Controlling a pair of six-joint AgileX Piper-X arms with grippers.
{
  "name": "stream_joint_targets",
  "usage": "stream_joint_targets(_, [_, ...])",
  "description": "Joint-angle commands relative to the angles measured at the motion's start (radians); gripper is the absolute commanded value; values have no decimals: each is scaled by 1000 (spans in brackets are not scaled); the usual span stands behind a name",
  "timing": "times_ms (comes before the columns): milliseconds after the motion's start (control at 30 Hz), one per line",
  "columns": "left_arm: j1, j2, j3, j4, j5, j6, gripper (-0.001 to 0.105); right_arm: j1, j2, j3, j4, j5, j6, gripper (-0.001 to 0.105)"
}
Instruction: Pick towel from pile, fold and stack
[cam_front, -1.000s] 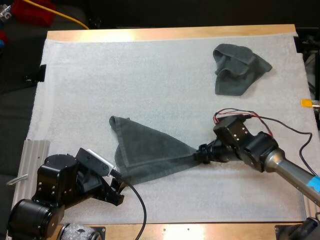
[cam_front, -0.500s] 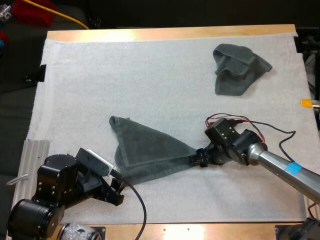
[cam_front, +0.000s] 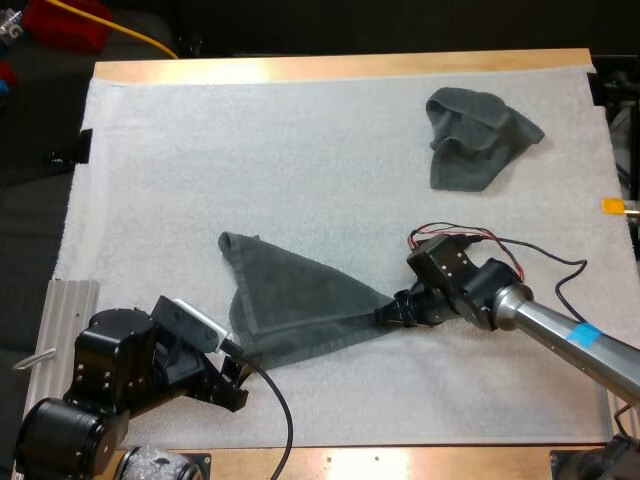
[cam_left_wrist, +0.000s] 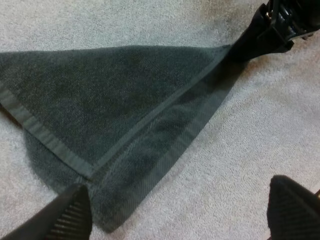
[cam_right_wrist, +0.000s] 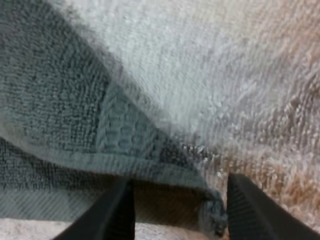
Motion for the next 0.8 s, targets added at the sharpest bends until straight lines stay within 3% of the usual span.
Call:
stream_joint_targets(0, [-2,1,-6,3,5,-7,69,-4,-2,-5,-1,-9,-5,39])
stream_joint_targets(200, [-2,1,-6,3,5,-7,69,-4,-2,-5,8,-32,-5,13])
stream_joint_targets(400, [-2,1,-2,3,5,-7,69,-4,-2,-5,45,-30,-11,1])
stream_joint_targets(633, [-2,1,21,3,37,-15,69,-4,-2,-5,54,-9,-11,0])
stream_joint_targets(700, [-2,1,21,3,44,-28,69,-4,-2,-5,54,-9,-11,7])
stream_joint_targets(767, [-2,1,21,3,44,-28,69,-4,-2,-5,54,-9,-11,23])
